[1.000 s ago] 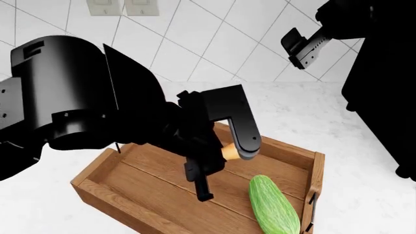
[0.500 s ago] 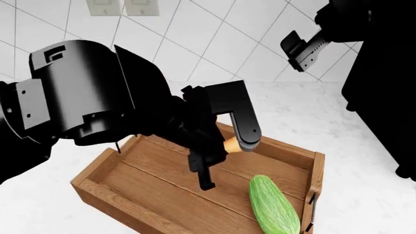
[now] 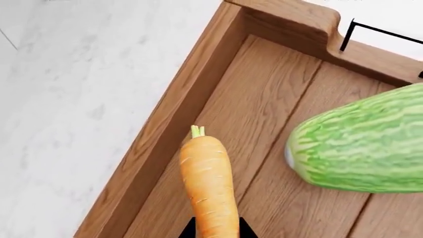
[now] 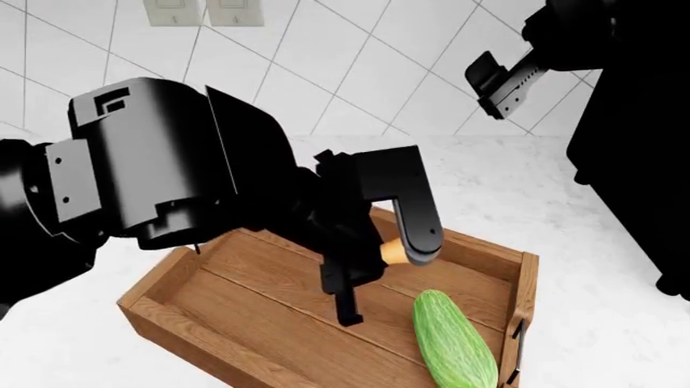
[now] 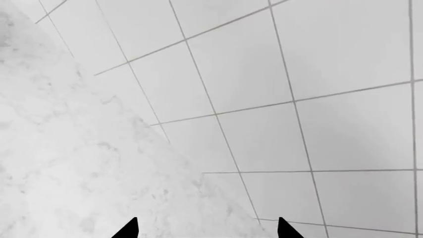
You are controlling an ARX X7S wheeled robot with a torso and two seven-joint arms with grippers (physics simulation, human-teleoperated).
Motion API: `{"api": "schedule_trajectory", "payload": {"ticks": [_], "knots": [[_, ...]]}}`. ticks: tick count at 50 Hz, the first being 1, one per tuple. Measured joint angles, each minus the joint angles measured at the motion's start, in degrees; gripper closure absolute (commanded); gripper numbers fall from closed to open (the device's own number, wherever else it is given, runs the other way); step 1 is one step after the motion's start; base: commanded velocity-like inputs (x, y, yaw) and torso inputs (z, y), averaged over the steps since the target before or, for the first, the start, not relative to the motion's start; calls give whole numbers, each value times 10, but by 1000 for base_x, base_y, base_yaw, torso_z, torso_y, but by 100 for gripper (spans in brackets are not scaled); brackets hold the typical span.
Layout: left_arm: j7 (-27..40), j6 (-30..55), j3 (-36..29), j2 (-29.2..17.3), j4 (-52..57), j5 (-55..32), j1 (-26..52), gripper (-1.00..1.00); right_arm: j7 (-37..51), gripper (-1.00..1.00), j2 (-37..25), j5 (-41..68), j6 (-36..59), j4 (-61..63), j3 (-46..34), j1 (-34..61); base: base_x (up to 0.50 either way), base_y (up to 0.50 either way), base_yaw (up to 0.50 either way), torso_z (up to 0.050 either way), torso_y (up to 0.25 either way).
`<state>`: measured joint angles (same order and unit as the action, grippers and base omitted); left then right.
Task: Place the two vegetables and bowl onto the tray for setting up a vegetable dip station.
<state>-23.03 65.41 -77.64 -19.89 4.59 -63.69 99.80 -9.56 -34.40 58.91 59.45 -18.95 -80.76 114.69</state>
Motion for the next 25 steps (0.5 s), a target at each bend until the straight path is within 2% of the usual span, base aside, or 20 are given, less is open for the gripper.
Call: {"api": "schedule_trajectory", "payload": {"ticks": [25], "knots": [[-4, -14, -16, 12, -8, 8, -24, 100, 38, -100, -29, 26, 25, 47, 20, -3, 0, 0, 0, 0, 0]]}}
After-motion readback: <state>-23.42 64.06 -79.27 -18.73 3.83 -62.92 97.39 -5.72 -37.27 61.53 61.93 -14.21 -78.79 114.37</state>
